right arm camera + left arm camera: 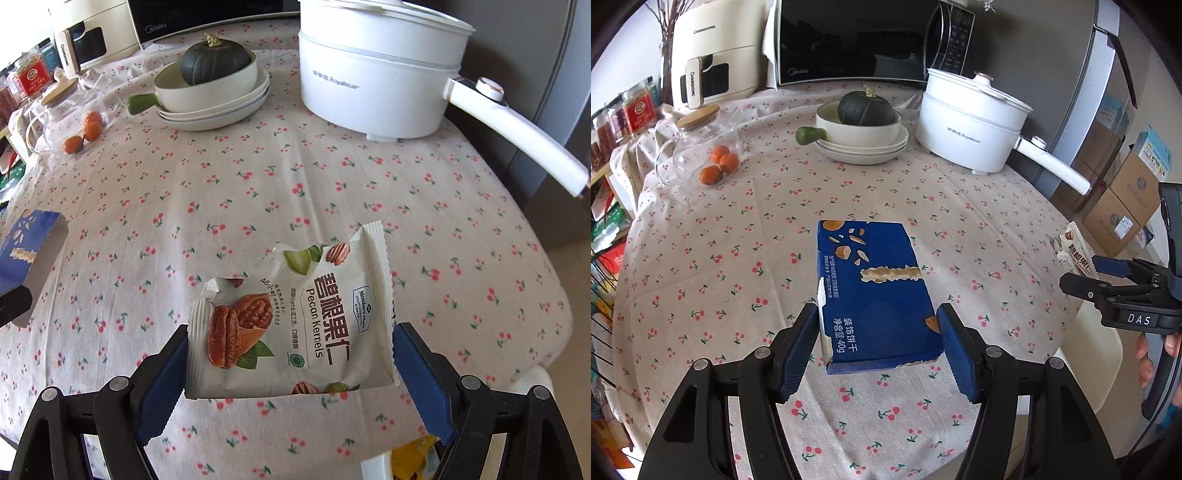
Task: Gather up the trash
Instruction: 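Carry the blue box and pecan packet over the white bin and release both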
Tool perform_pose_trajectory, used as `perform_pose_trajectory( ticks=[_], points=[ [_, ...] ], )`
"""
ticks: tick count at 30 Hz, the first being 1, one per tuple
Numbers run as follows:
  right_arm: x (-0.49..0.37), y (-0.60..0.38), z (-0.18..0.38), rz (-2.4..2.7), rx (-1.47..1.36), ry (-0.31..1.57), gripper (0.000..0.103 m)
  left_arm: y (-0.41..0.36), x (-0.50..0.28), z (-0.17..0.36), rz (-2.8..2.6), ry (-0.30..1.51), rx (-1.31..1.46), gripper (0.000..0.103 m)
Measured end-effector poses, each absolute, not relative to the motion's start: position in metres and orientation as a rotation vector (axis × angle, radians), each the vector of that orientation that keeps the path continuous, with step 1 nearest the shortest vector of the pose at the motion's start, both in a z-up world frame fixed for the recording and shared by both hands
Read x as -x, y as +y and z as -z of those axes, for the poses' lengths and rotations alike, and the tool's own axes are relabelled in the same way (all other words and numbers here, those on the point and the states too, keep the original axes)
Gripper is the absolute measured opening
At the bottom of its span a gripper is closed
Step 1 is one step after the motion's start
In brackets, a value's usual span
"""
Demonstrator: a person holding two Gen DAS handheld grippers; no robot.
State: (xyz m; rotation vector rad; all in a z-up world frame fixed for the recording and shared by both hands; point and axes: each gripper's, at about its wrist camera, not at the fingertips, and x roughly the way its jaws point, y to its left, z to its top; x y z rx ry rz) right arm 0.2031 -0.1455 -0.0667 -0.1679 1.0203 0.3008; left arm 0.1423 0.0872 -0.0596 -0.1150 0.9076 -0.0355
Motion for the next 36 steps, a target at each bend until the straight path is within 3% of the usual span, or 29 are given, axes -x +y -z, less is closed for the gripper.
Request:
perform_pose_trajectory(
  ticks=[18, 36],
  points=[
    [-0.131, -0.278, 0.070, -0.122, -0.010, 1.085, 0.089, -0.059, -0.129, 0.070, 0.326, 0.927, 0.022, 0.068],
    [-0.094, -0.413, 0.097, 0.085, -0.048, 1.155, 0.089, -0.213, -0.139, 0.122, 0.573, 0.955, -0.153, 0.068]
  ],
)
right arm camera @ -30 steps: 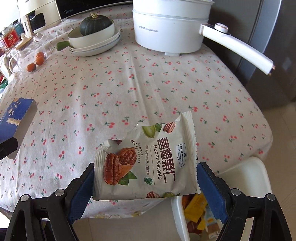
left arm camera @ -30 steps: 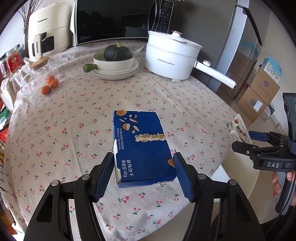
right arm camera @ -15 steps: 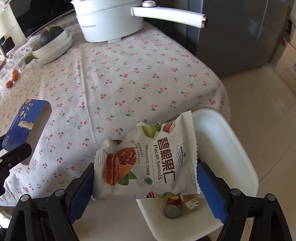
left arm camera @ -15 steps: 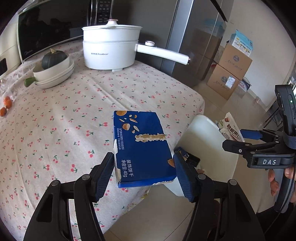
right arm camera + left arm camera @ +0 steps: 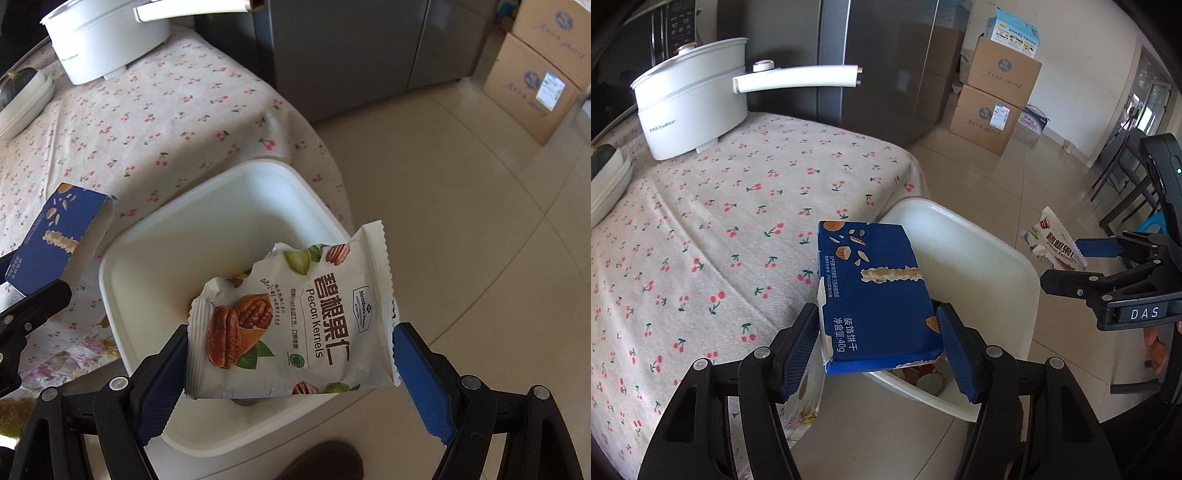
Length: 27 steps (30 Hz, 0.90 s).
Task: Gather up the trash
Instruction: 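Carry the blue box and pecan packet over the white bin and release both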
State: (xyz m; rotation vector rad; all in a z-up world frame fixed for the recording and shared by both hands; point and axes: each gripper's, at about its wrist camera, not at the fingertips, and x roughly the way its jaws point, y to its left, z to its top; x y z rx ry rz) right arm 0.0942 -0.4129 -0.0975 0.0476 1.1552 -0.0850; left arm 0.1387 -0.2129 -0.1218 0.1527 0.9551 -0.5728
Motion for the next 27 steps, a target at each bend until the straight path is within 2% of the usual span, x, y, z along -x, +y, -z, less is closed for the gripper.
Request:
perform_pose_trajectory(
  ticks=[5, 7, 9, 17, 27],
  points=[
    [-0.093, -0.424, 0.100, 0.086, -0.054, 1.164, 0.089, -0.226, -0.142, 0.133, 0.633, 0.906, -0.170, 0.069],
    [-0.094, -0.426, 0.101, 0.085, -0.052, 1.167, 0.089, -0.228, -0.145, 0.138, 0.634, 0.916, -0.181, 0.081],
    [-0.095, -0.427, 0.102, 0.084, -0.048, 1.171, 0.089, -0.228, -0.147, 0.140, 0.619, 0.922, -0.196, 0.085],
    [-0.101, -0.422, 0.100, 0.073, -0.041, 1.172, 0.089, -0.212, -0.146, 0.134, 0.535, 0.933, -0.205, 0.091],
    [-0.110, -0.402, 0.092, 0.044, -0.029, 1.156, 0.089, -0.153, -0.134, 0.115, 0.399, 0.954, -0.155, 0.100]
  ],
)
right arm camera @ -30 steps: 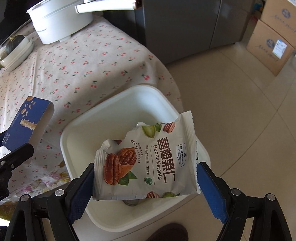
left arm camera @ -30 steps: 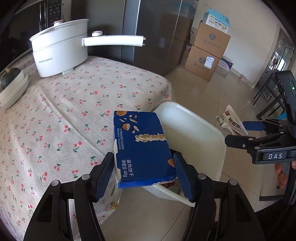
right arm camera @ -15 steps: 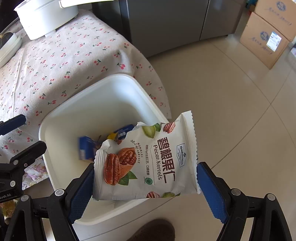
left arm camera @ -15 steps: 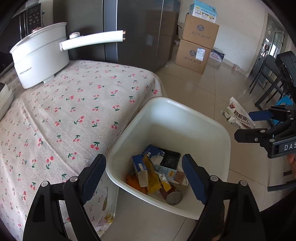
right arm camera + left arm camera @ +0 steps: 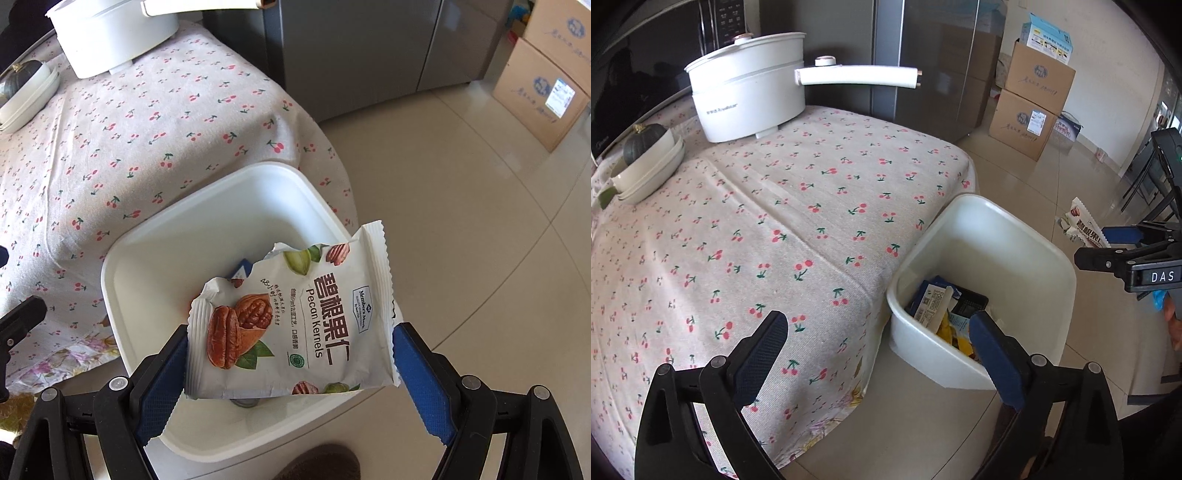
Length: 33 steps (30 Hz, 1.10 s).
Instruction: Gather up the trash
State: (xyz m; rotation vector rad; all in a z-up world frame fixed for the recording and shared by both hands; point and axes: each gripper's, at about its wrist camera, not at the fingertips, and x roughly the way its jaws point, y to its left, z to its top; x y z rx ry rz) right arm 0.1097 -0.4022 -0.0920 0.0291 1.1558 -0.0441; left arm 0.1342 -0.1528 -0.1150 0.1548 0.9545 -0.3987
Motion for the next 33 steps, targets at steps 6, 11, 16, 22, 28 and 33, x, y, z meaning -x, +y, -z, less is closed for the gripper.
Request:
perform_pose_trajectory(
  ticks=[6, 11, 16, 22, 28, 33],
  points=[
    [-0.119, -0.386, 0.088, 0.033, -0.033, 1.133, 0.097, -0.118, -0.122, 0.104, 0.349, 0.962, -0.131, 0.101],
    [-0.123, -0.363, 0.085, 0.027, 0.011, 1.109, 0.102, -0.093, -0.110, 0.091, 0.331, 0.947, -0.102, 0.102],
    [-0.118, -0.340, 0.076, 0.003, 0.034, 1.084, 0.102, -0.075, -0.099, 0.080, 0.313, 0.931, -0.094, 0.103],
    [-0.102, -0.311, 0.060, -0.036, 0.069, 1.046, 0.102, -0.058, -0.085, 0.067, 0.291, 0.901, -0.091, 0.103],
    [-0.080, -0.295, 0.043, -0.047, 0.067, 0.997, 0.102, -0.040, -0.064, 0.049, 0.233, 0.836, -0.086, 0.103],
    [-0.052, -0.284, 0.025, -0.023, 0.087, 0.908, 0.102, -0.028, -0.041, 0.037, 0.149, 0.790, -0.061, 0.103]
  ],
)
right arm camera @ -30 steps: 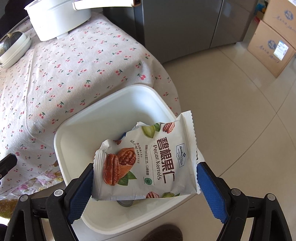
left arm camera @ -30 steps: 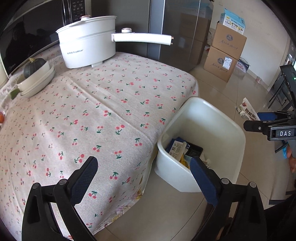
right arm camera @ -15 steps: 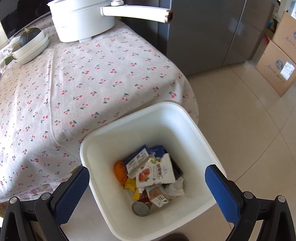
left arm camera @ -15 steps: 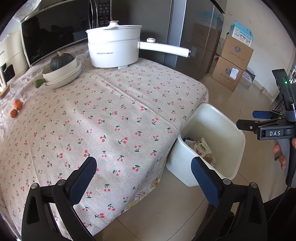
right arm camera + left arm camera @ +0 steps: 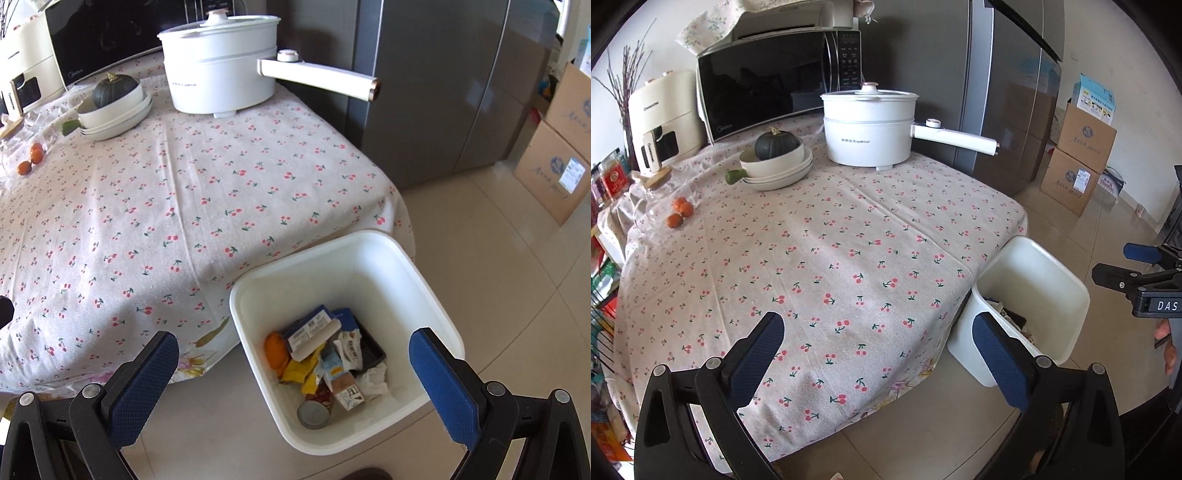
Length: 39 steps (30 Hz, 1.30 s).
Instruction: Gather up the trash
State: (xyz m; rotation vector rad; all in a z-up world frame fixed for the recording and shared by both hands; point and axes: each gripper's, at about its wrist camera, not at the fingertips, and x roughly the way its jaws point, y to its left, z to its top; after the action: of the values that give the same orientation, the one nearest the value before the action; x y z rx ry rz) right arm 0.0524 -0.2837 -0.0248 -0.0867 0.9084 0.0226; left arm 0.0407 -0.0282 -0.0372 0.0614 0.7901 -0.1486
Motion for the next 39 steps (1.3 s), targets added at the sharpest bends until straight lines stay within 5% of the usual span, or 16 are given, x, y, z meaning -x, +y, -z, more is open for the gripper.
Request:
perform_pose_trajectory(
  ticks=[16, 39],
  points=[
    [0.022, -0.256, -0.008, 0.023, 0.113, 0.629, 0.102, -0.031, 0.026, 0.017, -0.013, 0.664, -0.031, 0.103],
    [0.024, -0.250, -0.015, 0.017, 0.107, 0.587, 0.102, -0.036, 0.031, 0.005, 0.009, 0.610, -0.027, 0.103]
  ],
)
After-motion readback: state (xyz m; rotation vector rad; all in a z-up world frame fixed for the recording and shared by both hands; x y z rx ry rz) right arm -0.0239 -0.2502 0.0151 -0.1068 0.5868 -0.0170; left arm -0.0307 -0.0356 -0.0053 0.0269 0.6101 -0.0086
